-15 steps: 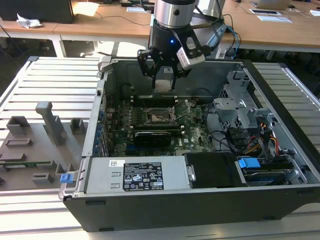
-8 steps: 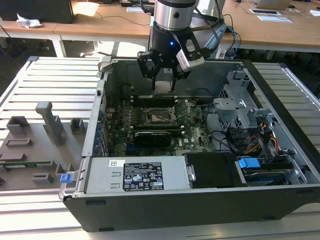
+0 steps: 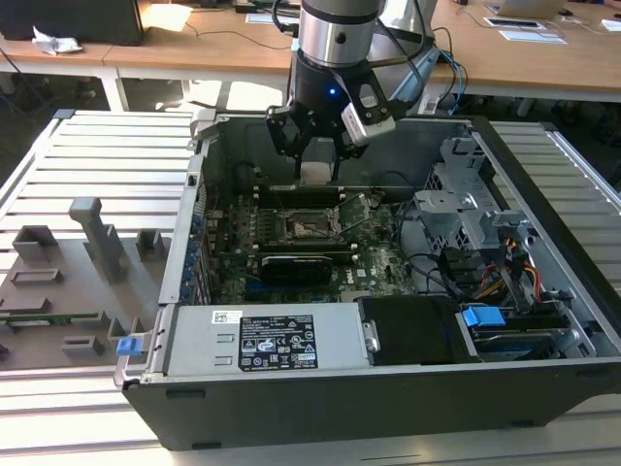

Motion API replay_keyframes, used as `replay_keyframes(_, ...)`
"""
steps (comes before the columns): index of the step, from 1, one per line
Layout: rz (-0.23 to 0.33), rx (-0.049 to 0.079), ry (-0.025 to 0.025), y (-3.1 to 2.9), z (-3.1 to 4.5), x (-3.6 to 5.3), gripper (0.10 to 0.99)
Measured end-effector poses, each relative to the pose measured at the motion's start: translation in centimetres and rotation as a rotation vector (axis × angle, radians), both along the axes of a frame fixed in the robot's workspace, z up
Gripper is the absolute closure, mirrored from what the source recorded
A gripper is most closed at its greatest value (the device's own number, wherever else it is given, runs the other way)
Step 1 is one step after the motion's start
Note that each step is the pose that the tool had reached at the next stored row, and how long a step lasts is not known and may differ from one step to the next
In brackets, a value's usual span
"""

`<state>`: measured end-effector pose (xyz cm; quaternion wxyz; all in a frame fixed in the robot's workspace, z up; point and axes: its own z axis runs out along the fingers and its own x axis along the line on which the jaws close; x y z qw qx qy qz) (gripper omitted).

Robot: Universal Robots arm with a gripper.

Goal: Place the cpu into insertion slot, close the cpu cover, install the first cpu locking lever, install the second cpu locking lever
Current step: 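Place the cpu into insertion slot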

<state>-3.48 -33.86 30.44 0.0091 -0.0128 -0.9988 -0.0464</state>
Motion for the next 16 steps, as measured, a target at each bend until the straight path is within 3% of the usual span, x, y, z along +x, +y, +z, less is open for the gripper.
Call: replay_keyframes(16,0.0,0.0,0.0,0.0,-0.72,0.0,0.545)
